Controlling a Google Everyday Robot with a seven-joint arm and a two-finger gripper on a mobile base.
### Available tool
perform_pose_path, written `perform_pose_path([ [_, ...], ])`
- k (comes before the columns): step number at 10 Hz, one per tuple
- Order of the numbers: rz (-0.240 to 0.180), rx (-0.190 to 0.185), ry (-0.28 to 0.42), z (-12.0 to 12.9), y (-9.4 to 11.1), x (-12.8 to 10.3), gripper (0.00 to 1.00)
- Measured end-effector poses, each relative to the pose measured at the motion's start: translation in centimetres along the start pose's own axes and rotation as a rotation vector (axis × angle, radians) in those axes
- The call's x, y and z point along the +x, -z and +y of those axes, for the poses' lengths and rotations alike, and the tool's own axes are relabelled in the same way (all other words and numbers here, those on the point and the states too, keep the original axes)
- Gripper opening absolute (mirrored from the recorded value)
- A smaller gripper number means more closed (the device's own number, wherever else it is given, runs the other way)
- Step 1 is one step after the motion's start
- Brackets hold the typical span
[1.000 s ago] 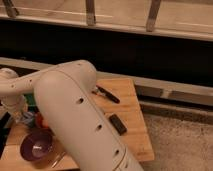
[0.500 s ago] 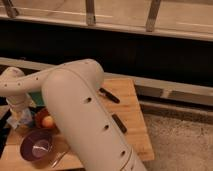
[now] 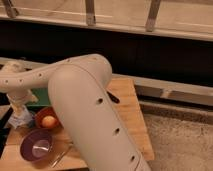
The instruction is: Place towel in plastic cup
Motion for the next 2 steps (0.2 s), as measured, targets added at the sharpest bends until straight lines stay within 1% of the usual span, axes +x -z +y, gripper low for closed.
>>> perform_pose_path([
  [2, -0.025, 0.070, -0.035, -2.1, 3.0, -0.2, 0.66],
])
